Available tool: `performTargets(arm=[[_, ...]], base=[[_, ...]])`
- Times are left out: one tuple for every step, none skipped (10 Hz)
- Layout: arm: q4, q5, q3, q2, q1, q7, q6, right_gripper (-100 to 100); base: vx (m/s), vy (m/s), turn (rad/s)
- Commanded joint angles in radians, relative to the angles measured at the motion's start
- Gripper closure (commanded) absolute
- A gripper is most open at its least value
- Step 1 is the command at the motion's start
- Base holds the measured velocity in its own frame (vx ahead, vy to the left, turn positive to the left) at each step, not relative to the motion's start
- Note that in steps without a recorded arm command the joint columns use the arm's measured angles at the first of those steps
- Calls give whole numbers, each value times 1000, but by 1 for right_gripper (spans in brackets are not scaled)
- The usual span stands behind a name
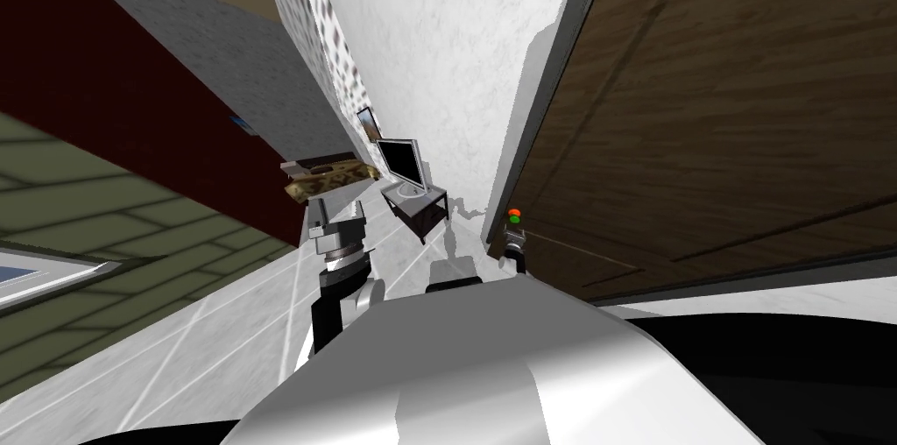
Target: Pull the door open
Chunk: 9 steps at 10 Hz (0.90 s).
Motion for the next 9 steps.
performTargets(arm=[[29,1,4,-24,-1,-31,-13,-100],[33,2,7,-47,12,-59,-13,-100],[36,2,9,-59,19,-74,-12,-100],[38,2,10,-71,25,-88,-12,-100],[40,3,12,-83,32,-102,-12,-100],[44,3,15,-105,44,-129,-12,-100],[45,3,16,-115,50,-142,-12,-100],[47,3,18,-125,55,-154,-12,-100],[50,4,20,-142,65,-174,-11,-100]], base=[[107,4,18],[115,7,31],[125,0,19],[132,-1,15],[104,-11,16],[115,-11,29],[119,-3,21],[104,-1,10],[118,-3,21]])
